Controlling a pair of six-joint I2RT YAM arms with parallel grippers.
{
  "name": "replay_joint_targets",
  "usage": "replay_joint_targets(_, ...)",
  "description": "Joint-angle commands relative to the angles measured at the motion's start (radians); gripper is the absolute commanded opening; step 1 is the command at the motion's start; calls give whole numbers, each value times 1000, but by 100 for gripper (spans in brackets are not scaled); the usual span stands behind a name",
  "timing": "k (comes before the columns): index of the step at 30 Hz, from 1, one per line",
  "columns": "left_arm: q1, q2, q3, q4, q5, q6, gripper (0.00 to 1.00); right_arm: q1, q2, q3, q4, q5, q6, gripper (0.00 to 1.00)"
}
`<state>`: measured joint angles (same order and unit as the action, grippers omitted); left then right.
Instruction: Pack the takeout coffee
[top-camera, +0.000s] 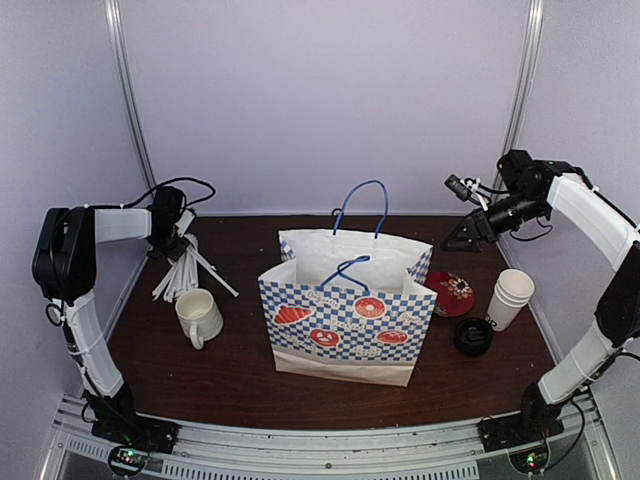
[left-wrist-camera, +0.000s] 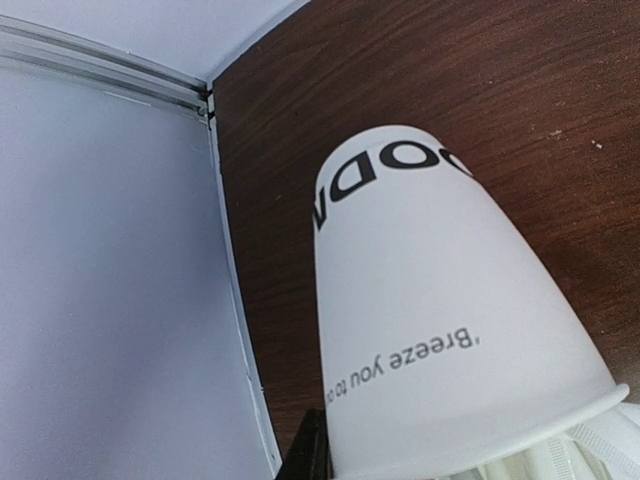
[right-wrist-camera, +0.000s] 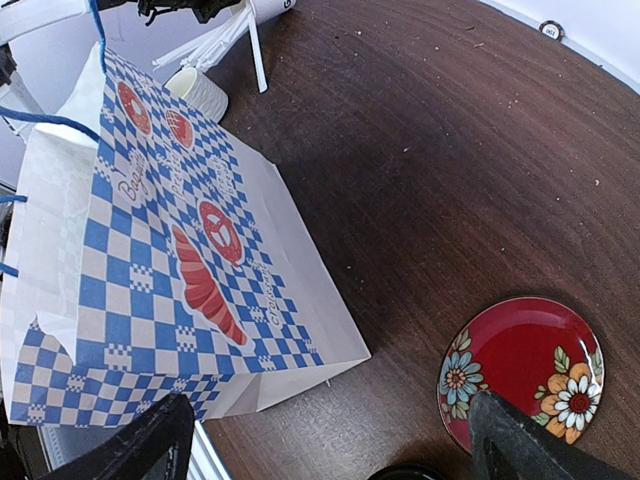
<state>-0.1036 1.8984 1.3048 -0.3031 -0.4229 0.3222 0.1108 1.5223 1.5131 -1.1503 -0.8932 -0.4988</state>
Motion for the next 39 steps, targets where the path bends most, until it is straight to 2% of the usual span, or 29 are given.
replay_joint_targets(1,5,43,103,-132,30,-33,0,-5,8,-9,10,-10,-11,100)
replay_joint_targets(24,5,277,765,-978,354,-232,0,-5,16,-13,2,-21,-18,99)
replay_joint_targets(31,7,284,803,-1157,492,-281,0,-5,16,-16,1,-27,-20,99)
replay_joint_targets(39,28,266,727,-1210,552,-305,0,-5,12,-29,3,-40,-23,99)
